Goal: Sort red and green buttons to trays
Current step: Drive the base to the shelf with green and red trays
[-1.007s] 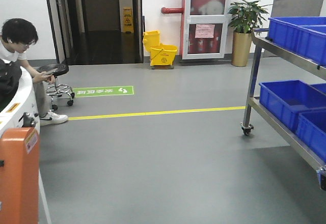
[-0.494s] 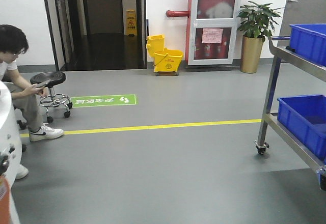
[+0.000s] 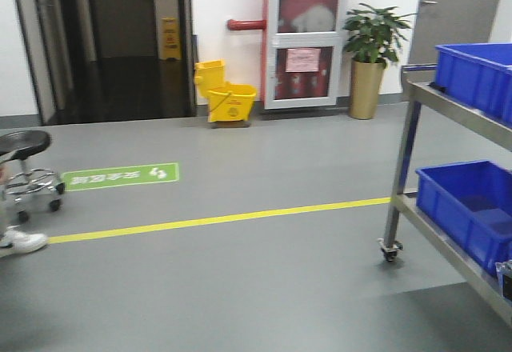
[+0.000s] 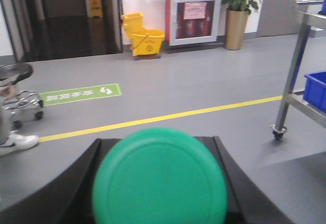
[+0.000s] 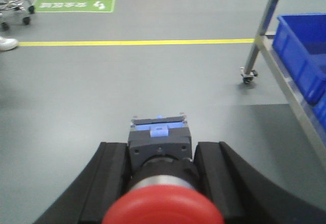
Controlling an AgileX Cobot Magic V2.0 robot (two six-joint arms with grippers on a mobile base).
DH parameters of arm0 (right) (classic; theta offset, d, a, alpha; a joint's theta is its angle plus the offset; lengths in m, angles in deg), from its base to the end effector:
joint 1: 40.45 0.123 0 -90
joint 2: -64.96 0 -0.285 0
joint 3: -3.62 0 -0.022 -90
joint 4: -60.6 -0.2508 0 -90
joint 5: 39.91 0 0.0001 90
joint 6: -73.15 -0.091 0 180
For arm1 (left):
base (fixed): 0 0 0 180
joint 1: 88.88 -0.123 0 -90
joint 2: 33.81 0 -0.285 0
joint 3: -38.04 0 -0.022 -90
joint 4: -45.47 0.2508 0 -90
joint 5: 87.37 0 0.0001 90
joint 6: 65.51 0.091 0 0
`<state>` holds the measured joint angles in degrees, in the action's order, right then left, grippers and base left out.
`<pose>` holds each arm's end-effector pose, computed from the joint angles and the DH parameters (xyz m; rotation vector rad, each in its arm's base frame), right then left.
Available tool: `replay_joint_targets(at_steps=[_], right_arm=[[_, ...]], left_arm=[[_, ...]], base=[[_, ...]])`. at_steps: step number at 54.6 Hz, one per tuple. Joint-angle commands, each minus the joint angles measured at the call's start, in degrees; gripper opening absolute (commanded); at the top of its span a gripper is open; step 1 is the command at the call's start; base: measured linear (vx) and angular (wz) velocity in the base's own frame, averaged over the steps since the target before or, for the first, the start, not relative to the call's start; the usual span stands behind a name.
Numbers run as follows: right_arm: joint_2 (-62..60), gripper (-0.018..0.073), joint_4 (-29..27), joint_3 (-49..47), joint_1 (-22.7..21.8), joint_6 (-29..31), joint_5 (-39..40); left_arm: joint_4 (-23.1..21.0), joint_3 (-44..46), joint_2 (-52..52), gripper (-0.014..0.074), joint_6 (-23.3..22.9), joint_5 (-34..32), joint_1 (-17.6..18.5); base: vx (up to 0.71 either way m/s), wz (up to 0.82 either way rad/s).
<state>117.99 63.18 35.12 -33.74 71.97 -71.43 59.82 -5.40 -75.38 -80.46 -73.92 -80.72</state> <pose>0.1570 0.0163 0.3565 -0.1216 2.0214 0.0390 0.1241 -0.0125 0.3430 0.0644 1.7104 -0.0692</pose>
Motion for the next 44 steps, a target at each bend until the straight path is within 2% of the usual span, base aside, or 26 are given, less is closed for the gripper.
replay_joint_targets(at_steps=[1,19,44], right_arm=[[-0.33,-0.0009,0.71,-1.74,-0.01,-0.09,4.87],[-0.33,-0.0009,0.71,-1.74,-0.01,-0.09,4.87],[-0.33,-0.0009,0.71,-1.74,-0.01,-0.09,4.87]], left_arm=[[-0.23,1.64,-0.12,0.0003,-0.41,-5.02,0.31],[-0.23,1.64,-0.12,0.0003,-0.41,-5.02,0.31],[-0.23,1.64,-0.12,0.0003,-0.41,-5.02,0.31]], base=[[0.41,-0.38],[0.40,-0.52],[0.36,-0.68]])
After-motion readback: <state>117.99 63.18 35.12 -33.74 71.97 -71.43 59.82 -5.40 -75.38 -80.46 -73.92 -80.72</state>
